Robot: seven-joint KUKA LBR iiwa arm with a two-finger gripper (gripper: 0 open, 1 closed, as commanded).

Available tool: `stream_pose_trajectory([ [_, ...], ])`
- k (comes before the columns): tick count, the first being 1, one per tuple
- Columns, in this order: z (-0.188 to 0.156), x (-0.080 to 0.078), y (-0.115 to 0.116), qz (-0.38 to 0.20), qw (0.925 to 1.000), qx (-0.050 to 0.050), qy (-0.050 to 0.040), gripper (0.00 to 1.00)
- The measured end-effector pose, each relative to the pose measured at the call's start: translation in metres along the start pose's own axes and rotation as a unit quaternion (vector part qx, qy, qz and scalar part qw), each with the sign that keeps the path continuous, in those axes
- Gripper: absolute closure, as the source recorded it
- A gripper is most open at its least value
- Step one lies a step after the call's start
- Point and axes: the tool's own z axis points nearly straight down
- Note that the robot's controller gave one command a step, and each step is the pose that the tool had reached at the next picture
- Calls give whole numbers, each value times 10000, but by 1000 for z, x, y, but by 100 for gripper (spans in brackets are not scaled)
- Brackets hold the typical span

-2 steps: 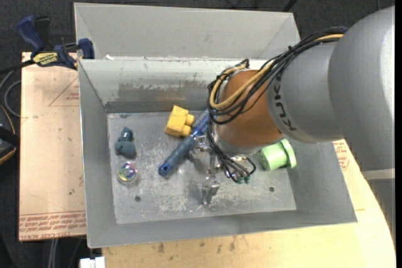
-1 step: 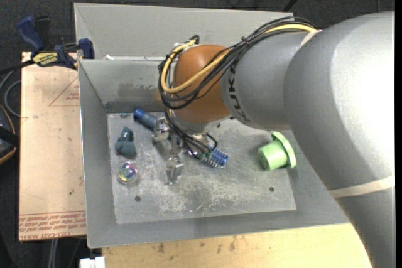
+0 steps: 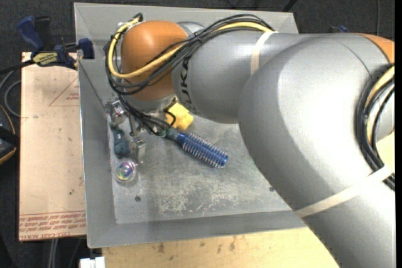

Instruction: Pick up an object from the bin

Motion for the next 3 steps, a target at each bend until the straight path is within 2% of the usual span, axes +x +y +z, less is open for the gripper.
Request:
stream_pose_trajectory([
  [1,-1,1,-1,13,10000,-4,4,100],
  [2,-119,-10,0,-105,9999,3,-12,100],
  [3,-158,-6,1,-63,10000,0,14,100],
])
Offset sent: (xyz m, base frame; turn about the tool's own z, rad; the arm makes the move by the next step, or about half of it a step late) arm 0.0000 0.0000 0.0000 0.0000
